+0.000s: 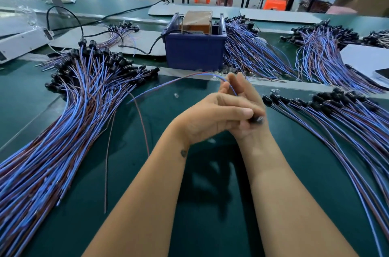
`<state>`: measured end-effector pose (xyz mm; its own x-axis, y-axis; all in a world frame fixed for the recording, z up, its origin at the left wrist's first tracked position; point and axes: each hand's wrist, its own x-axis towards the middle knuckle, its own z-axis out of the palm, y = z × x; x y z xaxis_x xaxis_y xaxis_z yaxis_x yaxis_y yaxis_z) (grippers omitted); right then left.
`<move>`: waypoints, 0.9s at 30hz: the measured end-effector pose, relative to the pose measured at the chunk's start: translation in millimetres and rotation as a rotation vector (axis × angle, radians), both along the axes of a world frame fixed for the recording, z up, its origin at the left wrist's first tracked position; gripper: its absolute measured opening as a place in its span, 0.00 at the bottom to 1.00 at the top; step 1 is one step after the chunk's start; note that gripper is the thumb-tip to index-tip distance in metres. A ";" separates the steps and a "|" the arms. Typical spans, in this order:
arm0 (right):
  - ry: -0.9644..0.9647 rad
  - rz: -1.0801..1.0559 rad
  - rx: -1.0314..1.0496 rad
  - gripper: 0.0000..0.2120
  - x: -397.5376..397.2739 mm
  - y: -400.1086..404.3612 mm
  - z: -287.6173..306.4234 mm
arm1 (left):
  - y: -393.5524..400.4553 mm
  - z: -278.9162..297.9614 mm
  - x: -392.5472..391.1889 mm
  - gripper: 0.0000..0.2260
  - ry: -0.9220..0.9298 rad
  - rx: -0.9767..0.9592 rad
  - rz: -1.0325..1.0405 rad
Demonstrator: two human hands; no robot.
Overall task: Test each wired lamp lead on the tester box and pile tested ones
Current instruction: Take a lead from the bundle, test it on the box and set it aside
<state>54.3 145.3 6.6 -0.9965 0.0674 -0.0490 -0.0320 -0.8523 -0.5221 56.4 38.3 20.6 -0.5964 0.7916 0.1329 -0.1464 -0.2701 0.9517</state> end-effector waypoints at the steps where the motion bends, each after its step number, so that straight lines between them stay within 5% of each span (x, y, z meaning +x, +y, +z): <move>1: -0.012 -0.003 -0.040 0.05 0.4 0.5 2.2 | -5.2 -2.2 -2.1 0.10 -0.010 -0.019 -0.050; 4: 0.008 -0.028 -0.114 0.10 0.6 3.0 5.7 | -14.1 -7.1 -9.2 0.12 -0.034 -0.149 0.043; 9: 0.063 0.004 -0.160 0.10 1.9 3.4 6.3 | -15.9 -14.9 -20.0 0.19 -0.028 -0.327 0.848; 13: 0.091 0.047 -0.118 0.12 2.9 3.4 5.2 | -50.8 -18.1 -21.9 0.14 0.350 -0.982 1.285; 15: 0.096 0.061 -0.106 0.12 3.2 3.3 4.2 | -74.0 -16.0 -25.0 0.14 0.332 -1.301 1.339; 17: 0.097 0.076 -0.057 0.12 3.6 3.4 3.0 | -89.1 -13.9 -27.0 0.18 0.219 -1.408 1.300; 20: 0.088 0.095 0.091 0.12 3.3 2.0 0.4 | -92.7 -15.5 -22.7 0.16 0.179 -1.397 1.291; 23: 0.103 0.137 0.218 0.15 0.8 -0.6 -1.5 | -78.6 -15.0 -18.2 0.13 0.330 -1.305 1.421; 25: 0.101 0.179 0.291 0.16 -1.0 -3.1 -1.2 | -61.3 -9.4 -20.3 0.13 0.399 -0.917 1.442; 27: 0.089 0.204 0.406 0.12 -2.2 -7.9 -1.8 | -40.8 1.9 -25.9 0.15 0.150 -0.484 1.233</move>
<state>52.1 137.4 4.8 -0.9905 -0.1347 0.0275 0.0553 -0.5733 -0.8175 30.5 -2.5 22.5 -0.9565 -0.2658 0.1204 0.0620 0.2183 0.9739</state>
